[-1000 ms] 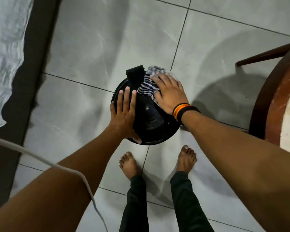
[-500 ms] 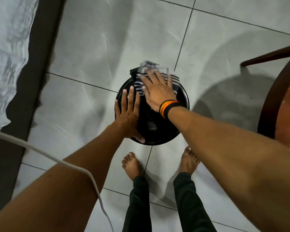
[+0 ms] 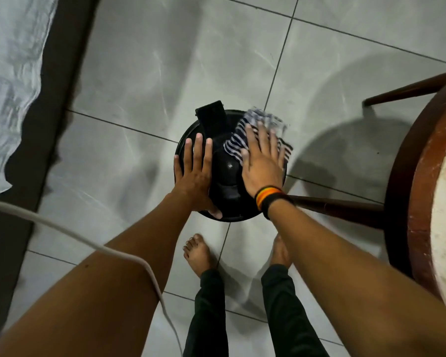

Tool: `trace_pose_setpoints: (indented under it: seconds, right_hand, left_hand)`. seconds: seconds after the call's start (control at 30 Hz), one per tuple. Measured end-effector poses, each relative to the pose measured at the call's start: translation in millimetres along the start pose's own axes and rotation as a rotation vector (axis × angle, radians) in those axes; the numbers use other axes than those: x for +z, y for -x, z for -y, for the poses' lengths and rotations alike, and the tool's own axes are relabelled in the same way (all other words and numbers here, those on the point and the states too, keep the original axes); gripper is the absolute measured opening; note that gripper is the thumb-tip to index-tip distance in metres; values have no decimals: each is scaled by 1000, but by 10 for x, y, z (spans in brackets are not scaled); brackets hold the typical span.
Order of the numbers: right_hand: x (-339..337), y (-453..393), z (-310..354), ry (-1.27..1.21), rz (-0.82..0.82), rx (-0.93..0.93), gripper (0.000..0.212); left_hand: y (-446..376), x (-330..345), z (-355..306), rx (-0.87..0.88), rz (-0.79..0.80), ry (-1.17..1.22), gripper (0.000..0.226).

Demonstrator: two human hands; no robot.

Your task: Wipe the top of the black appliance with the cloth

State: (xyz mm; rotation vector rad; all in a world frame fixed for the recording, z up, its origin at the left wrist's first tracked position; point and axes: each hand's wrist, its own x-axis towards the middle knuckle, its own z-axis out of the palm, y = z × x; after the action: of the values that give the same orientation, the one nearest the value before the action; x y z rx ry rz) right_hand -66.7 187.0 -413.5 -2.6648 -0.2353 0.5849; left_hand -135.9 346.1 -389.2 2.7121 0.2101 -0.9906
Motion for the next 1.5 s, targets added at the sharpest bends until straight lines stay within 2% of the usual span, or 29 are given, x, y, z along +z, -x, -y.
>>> trace_pose_setpoints:
  seconds: [0.1,0.17,0.3,0.4,0.47,0.53,0.63,0.73,0.83,0.9,0.93,1.0,1.07,1.13,1.2,1.27,1.37,1.43,1.5]
  right_hand:
    - [224,555,-83,-109,-74,166,60]
    - [445,908,63,-83,-57,228,64]
    - [748,1366,331,-9,31,33,83]
    - [669,1266,84,0,30,9,69]
    - [497,1013,-74,-49,-24,109,59]
    - [298,621,-125,-109,-73,193,57]
    - [66,182,-118,-57,-79,193,59]
    - [79,252,-40,70,-33,101,63]
    - [236,542,138,246,106,-196,71]
    - [204,576,212,172,155,-289,62]
    - [144,570,226,90,127,-292,58]
    - [5,650,197,-118,-38,-161,55]
    - [-89,744,152,-338,-224,147,57]
    - [-162,759,200,-461,-227,415,62]
    - [-218,646,261,-387,-158,518,70]
    - [-250,473,285,-317,-120,576,69]
    - [-330,298,277,-452,-93,665,41]
    - [-430,342,284,-587,-82,687,19]
    - [-614,506,287,-724,-150,668,15]
  left_hand:
    - [-5,8,9,4,9,13,182]
    - [-7,20,10,9,3,24,182]
    - [-17,65,34,24,-34,13,174]
    - [-27,77,49,28,-41,14,177]
    - [-25,79,49,22,-17,-1,182]
    - [-30,79,44,24,-12,-14,182]
    - [-28,72,9,24,-11,-18,183]
    - [-46,80,-19,1,-16,-15,185]
    - [-71,71,-19,-13,-4,-23,183]
    - [-57,10,33,6,34,5,181]
    - [-48,-48,74,27,50,42,180]
    - [21,-203,107,75,59,188,167]
    - [55,-288,104,84,-38,373,134]
    - [100,-301,19,23,-229,495,87]
    - [126,-288,-165,-138,-351,600,59]
    - [118,-259,-365,-310,-369,710,51]
    - [61,-222,-528,-504,-290,825,44]
    - [77,-258,-570,-547,-236,947,34]
    - [220,-401,-671,-472,-210,1086,24]
